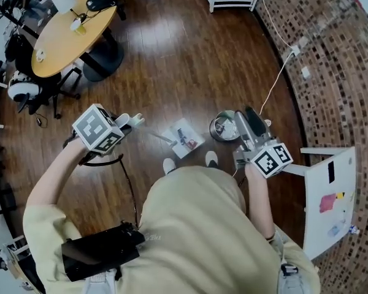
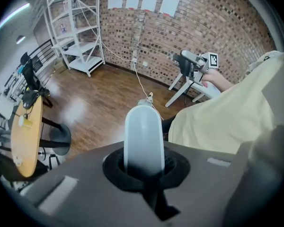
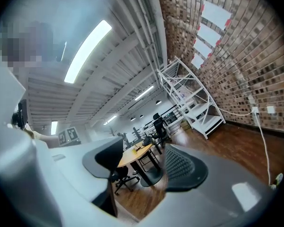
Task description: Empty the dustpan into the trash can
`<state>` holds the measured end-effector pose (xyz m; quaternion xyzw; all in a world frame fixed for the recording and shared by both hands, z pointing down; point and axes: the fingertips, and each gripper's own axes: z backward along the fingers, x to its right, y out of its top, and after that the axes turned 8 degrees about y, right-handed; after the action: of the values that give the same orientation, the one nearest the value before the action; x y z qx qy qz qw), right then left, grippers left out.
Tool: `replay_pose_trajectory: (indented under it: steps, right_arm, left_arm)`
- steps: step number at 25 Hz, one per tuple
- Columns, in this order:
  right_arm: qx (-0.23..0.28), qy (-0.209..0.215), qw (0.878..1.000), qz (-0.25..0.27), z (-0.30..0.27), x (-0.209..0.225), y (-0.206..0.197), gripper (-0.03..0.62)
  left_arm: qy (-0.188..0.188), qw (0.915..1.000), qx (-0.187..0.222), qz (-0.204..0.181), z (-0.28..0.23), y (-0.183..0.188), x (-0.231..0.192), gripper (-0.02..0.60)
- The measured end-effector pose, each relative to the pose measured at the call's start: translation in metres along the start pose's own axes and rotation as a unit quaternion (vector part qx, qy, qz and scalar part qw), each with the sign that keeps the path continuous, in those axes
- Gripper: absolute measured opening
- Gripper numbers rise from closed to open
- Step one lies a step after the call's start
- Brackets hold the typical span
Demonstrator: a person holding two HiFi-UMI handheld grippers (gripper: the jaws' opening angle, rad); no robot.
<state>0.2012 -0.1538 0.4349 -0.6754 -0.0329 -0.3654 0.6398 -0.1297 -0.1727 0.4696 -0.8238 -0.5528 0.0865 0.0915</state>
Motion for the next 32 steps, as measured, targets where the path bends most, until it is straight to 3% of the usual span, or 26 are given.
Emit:
replay_pose_trajectory:
  steps: [5,9,18,24,32]
  right_arm:
    - [0.023,-0.037,0.999,-0.002,0.034,0.018,0.01,0.258]
    - [0.04,-0.05,0.998,-0.004,0.052,0.022,0.013,0.258]
    - [0.071,-0.095,0.993,-0.014,0.097,0.04,0.016,0.252]
    - [0.088,-0.117,0.989,-0.014,0.12,0.048,0.021,0.246]
    - [0.101,-0.137,0.985,-0.02,0.139,0.052,0.024,0.241]
  left_arm:
    - [-0.005,0.9975,0.003,-0.071,0.019,0.05,0.009,0.001]
    - [-0.012,0.9945,-0.002,-0.104,0.024,0.088,0.012,0.001]
    - [-0.046,0.9852,-0.025,-0.163,0.006,0.17,0.041,0.001]
    - [-0.054,0.984,-0.042,-0.165,-0.015,0.221,0.05,0.001]
    - [-0.071,0.9706,-0.083,-0.214,-0.056,0.269,0.079,0.001]
